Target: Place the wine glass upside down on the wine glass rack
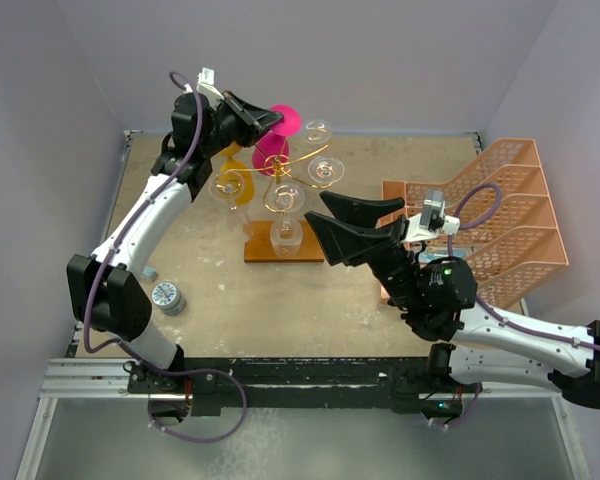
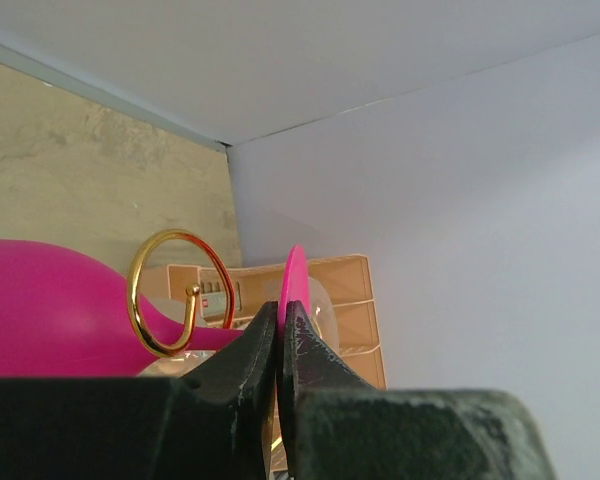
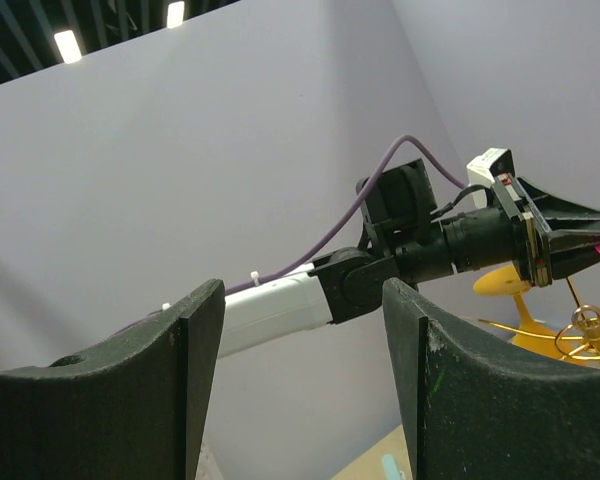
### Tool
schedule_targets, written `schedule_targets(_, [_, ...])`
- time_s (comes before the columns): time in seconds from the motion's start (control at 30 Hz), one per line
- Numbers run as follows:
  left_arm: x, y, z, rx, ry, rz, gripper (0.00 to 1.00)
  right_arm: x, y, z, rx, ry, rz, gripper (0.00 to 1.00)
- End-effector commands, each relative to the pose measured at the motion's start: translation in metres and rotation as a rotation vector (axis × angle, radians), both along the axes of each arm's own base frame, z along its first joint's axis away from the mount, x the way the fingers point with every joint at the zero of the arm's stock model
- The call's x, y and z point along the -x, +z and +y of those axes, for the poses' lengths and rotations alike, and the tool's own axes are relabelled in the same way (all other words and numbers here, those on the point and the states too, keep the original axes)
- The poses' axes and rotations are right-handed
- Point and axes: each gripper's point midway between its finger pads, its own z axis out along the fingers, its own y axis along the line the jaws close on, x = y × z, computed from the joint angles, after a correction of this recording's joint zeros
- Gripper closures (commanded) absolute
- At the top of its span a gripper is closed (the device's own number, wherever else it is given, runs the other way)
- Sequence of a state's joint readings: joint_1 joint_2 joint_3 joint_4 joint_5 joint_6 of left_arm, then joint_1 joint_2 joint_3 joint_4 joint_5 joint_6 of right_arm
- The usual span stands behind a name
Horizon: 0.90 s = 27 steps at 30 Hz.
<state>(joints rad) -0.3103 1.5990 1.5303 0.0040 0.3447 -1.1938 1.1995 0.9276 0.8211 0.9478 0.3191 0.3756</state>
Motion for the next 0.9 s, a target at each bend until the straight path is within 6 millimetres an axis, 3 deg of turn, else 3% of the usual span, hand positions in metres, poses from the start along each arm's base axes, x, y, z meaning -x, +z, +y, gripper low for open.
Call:
schedule_targets(0.0, [-0.005,0.043,0.0,0.034,0.023,-0.111,1.0,0.01,0.021,-0.019,-0.085,0.015,-0.035,0.33])
schedule_targets(0.33, [-0.024,0.038,0.003,0.017,0.078,-0.093,1.0,0.005,0.015,-0.02,-0.082,-0.011,-0.022,0.33])
schedule_targets(0.87, [-0.028,0.04,0.017,-0.033,0.164,-0.097,1.0,0.005,0.012,-0.02,-0.083,-0.012,-0.015,0.33])
